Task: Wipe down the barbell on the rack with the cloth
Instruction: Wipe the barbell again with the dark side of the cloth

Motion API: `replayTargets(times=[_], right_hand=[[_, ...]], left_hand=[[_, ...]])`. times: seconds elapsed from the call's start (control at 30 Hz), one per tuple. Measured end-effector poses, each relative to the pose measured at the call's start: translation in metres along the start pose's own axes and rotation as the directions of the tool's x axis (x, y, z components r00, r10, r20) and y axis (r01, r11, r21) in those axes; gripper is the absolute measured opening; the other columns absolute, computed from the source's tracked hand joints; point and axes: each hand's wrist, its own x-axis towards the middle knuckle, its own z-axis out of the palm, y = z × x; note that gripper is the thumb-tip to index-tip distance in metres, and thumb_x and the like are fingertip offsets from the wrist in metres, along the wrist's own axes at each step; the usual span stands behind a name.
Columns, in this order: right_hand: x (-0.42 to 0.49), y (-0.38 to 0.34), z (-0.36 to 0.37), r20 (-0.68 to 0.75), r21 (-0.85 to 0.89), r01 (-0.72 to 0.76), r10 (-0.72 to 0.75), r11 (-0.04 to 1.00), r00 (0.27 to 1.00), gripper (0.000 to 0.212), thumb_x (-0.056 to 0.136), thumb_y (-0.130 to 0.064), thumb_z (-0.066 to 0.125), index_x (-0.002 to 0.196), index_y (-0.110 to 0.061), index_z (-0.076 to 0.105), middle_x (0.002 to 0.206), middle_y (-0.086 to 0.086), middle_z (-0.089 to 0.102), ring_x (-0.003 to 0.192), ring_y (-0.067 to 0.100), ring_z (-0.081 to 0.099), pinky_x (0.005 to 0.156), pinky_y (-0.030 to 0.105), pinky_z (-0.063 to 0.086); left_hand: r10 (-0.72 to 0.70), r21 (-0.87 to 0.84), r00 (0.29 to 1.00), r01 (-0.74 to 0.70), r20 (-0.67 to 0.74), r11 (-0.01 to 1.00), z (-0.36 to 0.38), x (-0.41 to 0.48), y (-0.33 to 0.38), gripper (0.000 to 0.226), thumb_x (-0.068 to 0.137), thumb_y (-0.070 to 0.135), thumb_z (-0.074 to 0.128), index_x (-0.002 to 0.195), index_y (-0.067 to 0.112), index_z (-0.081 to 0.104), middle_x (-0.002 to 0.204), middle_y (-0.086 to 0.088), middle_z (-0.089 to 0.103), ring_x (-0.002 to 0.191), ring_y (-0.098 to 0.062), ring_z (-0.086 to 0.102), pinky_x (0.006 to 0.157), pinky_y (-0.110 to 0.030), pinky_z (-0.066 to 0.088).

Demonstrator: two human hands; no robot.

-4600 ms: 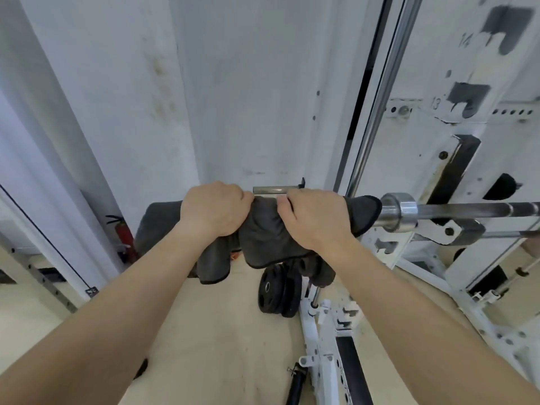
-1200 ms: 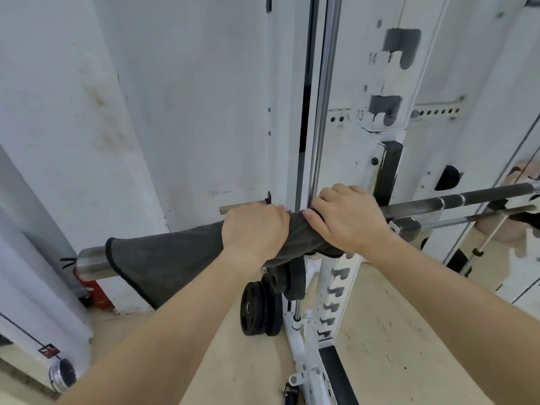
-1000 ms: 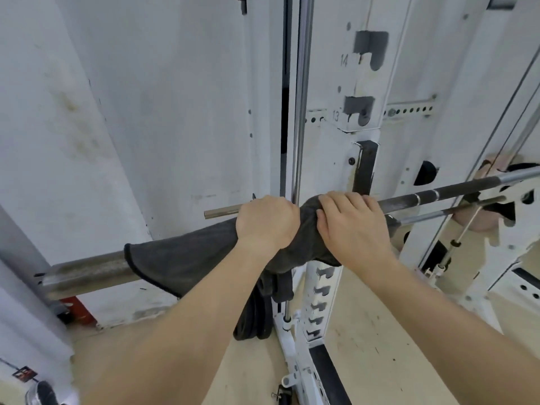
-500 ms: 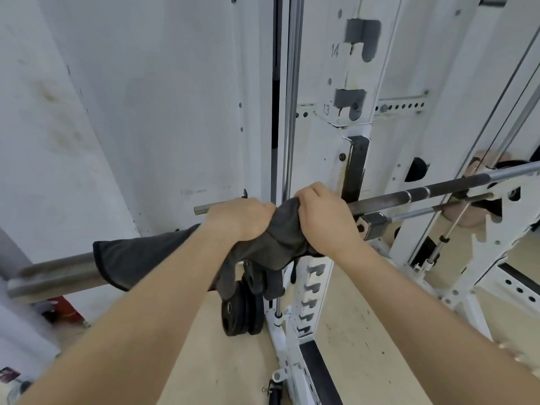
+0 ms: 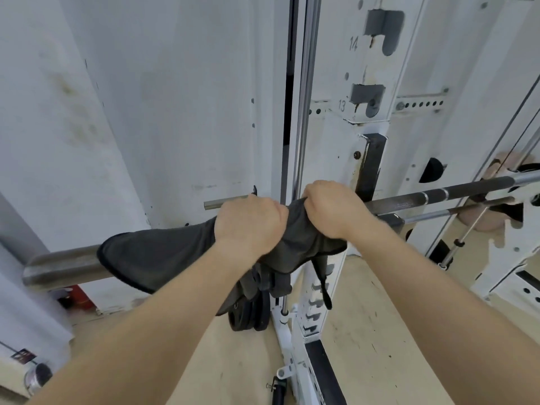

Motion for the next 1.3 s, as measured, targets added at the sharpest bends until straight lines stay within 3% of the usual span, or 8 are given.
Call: replayTargets(times=[0.1,0.27,0.47,0.63,0.8,1.0,1.17,1.3], right_hand=[[0.025,-0.002,-0.009,0.290,0.016,-0.112,0.102,0.994,0.952,0.035,0.102,-0.022,0.036,0.070,-0.014,0.047,0.080,0.008,0.054,0.072,0.025,0.053,0.066,0.035,0.040],[-0.028,-0.010,0.021,-0.221,-0.092,0.012,-0.033,0.996,0.975,0.036,0.094,-0.019,0.035,0.084,-0.007,0.068,0.084,0.008,0.062,0.071,0.029,0.055,0.062,0.037,0.045],[0.024,-0.009,-0.006,0.231,-0.003,-0.107,0.105,0.994,0.967,0.037,0.101,-0.027,0.036,0.068,-0.014,0.047,0.073,0.004,0.049,0.074,0.028,0.054,0.067,0.037,0.043],[-0.023,-0.011,0.018,-0.211,-0.045,0.002,-0.012,0.999,0.978,0.043,0.094,-0.026,0.029,0.071,-0.009,0.061,0.075,0.005,0.056,0.068,0.025,0.049,0.059,0.036,0.041],[0.032,-0.014,-0.010,0.314,-0.009,-0.156,0.151,0.988,0.938,0.030,0.100,-0.029,0.037,0.091,-0.010,0.058,0.089,0.006,0.055,0.080,0.026,0.055,0.070,0.035,0.040],[-0.031,-0.019,0.018,-0.308,-0.075,-0.023,-0.001,0.997,0.951,0.039,0.094,-0.025,0.034,0.074,-0.010,0.064,0.077,0.005,0.059,0.072,0.027,0.056,0.059,0.032,0.038],[0.027,-0.020,-0.020,0.388,0.049,-0.168,0.136,0.985,0.911,0.035,0.101,-0.028,0.035,0.106,-0.007,0.063,0.113,0.015,0.063,0.097,0.031,0.058,0.079,0.035,0.044],[0.011,-0.018,-0.005,0.131,0.076,-0.095,0.084,0.993,0.988,0.033,0.097,-0.025,0.036,0.071,-0.012,0.053,0.083,0.005,0.061,0.076,0.028,0.057,0.060,0.032,0.038]], left_hand=[[-0.092,-0.050,0.991,0.087,-0.100,0.995,0.003,-0.021,0.010,0.038,0.094,0.030,0.036,0.059,0.017,0.039,0.050,0.001,0.047,0.043,-0.022,0.043,0.047,-0.028,0.026],[-0.138,-0.277,0.967,0.195,0.212,0.941,-0.006,0.019,-0.006,0.045,0.102,0.037,0.023,0.084,0.013,0.056,0.080,-0.003,0.055,0.077,-0.024,0.054,0.071,-0.036,0.041],[-0.119,-0.043,0.986,0.115,-0.115,0.992,-0.004,-0.015,0.011,0.037,0.094,0.024,0.049,0.058,0.015,0.046,0.051,0.004,0.028,0.047,-0.019,0.033,0.047,-0.029,0.025],[-0.162,-0.178,0.984,0.172,0.070,0.969,-0.003,0.011,0.002,0.045,0.102,0.034,0.028,0.075,0.013,0.057,0.064,-0.001,0.042,0.058,-0.021,0.045,0.058,-0.033,0.035],[-0.160,-0.055,0.971,0.152,-0.176,0.987,0.008,-0.018,0.014,0.040,0.090,0.030,0.049,0.054,0.018,0.036,0.046,0.003,0.040,0.042,-0.019,0.034,0.045,-0.026,0.016],[-0.249,-0.223,0.965,0.261,0.078,0.939,-0.001,0.013,0.008,0.050,0.101,0.040,0.025,0.070,0.013,0.054,0.064,0.000,0.047,0.059,-0.020,0.046,0.059,-0.032,0.037],[-0.232,-0.055,0.942,0.225,-0.244,0.973,0.016,-0.015,0.021,0.037,0.092,0.033,0.028,0.060,0.019,0.039,0.054,0.002,0.050,0.048,-0.017,0.033,0.052,-0.030,0.021],[-0.357,-0.204,0.916,0.320,-0.182,0.925,0.010,-0.012,0.018,0.038,0.094,0.040,0.031,0.074,0.018,0.054,0.067,0.004,0.058,0.062,-0.019,0.054,0.056,-0.033,0.036]])
